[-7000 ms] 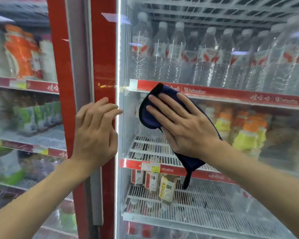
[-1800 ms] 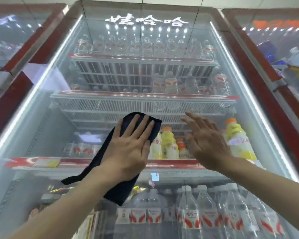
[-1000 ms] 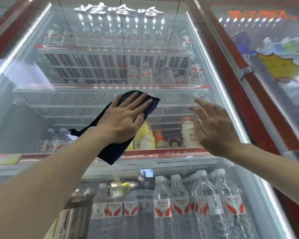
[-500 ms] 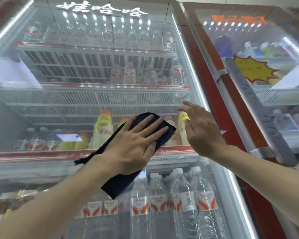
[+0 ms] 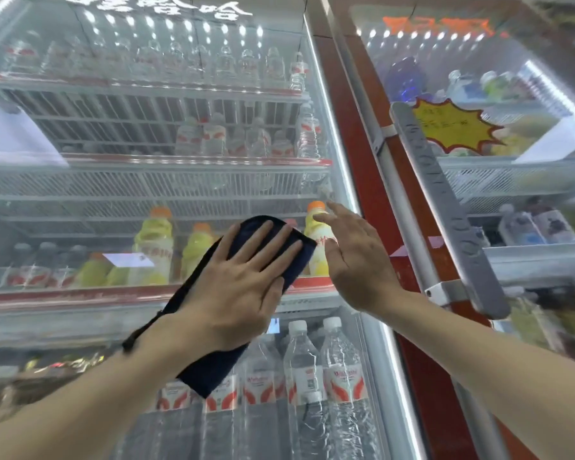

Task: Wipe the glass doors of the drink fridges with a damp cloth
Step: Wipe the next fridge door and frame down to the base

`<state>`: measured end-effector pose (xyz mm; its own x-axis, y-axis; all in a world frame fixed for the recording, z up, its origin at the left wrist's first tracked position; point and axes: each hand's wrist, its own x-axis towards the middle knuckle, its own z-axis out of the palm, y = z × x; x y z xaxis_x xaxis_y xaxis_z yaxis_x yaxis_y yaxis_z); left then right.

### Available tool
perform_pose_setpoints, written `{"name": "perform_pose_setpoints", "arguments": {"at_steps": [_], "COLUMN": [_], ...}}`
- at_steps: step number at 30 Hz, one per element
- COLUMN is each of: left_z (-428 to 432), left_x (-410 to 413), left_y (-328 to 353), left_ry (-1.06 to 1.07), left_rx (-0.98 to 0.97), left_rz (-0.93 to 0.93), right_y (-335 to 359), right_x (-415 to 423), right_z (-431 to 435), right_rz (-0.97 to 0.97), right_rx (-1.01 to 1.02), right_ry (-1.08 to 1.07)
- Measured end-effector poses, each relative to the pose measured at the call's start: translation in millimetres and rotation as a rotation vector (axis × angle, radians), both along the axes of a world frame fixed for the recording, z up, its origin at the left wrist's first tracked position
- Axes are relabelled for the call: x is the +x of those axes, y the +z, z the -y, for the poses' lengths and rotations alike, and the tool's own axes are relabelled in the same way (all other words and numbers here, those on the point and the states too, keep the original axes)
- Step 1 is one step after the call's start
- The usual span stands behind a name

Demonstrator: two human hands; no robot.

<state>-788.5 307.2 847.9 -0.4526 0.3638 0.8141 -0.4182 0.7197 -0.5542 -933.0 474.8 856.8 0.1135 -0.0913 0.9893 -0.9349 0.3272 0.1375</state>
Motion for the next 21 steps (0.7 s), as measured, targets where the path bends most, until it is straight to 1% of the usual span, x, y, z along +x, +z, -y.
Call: {"name": "perform_pose_setpoints", "arguments": {"at_steps": [1, 2, 3, 5, 7, 9, 12, 14, 17, 19, 21], "left_z": [2, 4, 4, -4, -17, -27, -38, -48, -53, -44, -39], "left_x": [2, 5, 5, 0, -14, -26, -30, -37, -47, -41, -38], "left_y": [0, 11, 27, 67, 93, 97, 79, 49, -7, -3, 30], "left_ry": [-0.010, -0.011, -0.007, 0.030, 0.056, 0.060, 0.054, 0.072, 0.035, 0.026, 0.029], "left_rx": [-0.039, -0.062, -0.057, 0.048, 0.157, 0.211, 0.251, 0.217, 0.007, -0.068, -0.068], "left_rz": [0.058, 0.074, 0.050, -0.055, -0.143, -0.169, -0.181, -0.162, -0.038, 0.078, 0.055], "right_y": [0, 1, 1, -3, -7, -8, -7, -9, -7, 2, 14], "right_x": [-6, -13, -21, -32, -39, -39, -39, -39, -37, -36, -35], "right_z": [-7, -14, -21, -31, -30, -28, -31, -30, -32, -47, -71], "right_rz": [-0.032, -0.071, -0.097, -0.075, -0.049, -0.048, -0.041, -0.040, -0.062, -0.127, -0.121], "right_rx": [0.006, 0.013, 0.023, 0.050, 0.065, 0.066, 0.054, 0.046, 0.053, 0.109, 0.166], "right_ry": [-0.026, -0.089, -0.150, -0.187, -0.166, -0.148, -0.116, -0.106, -0.134, -0.220, -0.297]}}
